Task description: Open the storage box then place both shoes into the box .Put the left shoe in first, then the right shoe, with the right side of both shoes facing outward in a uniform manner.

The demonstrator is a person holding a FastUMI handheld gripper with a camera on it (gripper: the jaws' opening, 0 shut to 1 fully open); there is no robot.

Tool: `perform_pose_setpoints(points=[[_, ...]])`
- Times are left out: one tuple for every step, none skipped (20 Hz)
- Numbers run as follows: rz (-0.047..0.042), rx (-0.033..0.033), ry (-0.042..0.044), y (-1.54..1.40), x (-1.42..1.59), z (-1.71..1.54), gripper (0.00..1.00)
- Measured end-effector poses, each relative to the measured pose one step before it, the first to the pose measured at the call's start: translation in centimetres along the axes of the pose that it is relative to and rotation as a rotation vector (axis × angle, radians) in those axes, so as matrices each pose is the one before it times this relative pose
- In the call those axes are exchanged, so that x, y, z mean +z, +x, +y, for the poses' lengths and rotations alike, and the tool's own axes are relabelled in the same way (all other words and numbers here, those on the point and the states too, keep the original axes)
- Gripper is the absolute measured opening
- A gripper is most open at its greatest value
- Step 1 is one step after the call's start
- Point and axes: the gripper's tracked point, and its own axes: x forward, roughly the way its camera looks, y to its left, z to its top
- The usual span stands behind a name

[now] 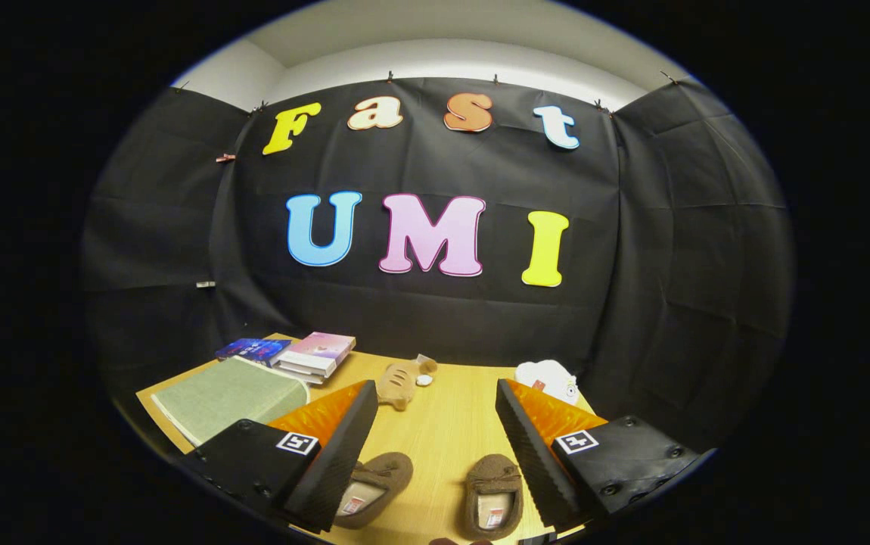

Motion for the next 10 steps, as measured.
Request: perform_pose_setpoints(points=[[0.00808, -0.00128, -0.00563, 0.236, -0.316, -0.21, 0.97], [0.00847, -0.00342, -0.00467, 0.137, -0.377, -0.285, 0.98], [0.00685, -0.00641, -0.0031, -0.046, -0.363, -0.399, 0.98], [0.0105, -0.00637, 0.00127, 0.104, -0.36, -0.44, 0.98], [0.01283, -0.00319, 0.00605, 0.054, -0.43, -0.367, 0.98], [0.015, -0.00549, 0.00728, 0.063, -0.601, -0.407, 0.98], [0.01513, -0.00117, 0.00633, -0.08, -0.572, -0.409, 0.98], [0.01544, -0.00007, 0.00305, 0.031, -0.603, -0.393, 0.98], [0.01977, -0.00558, -0.0017, -0.009, -0.841, -0.541, 0.98], [0.02243, -0.0075, -0.00292, 0.175, -0.734, -0.603, 0.98]])
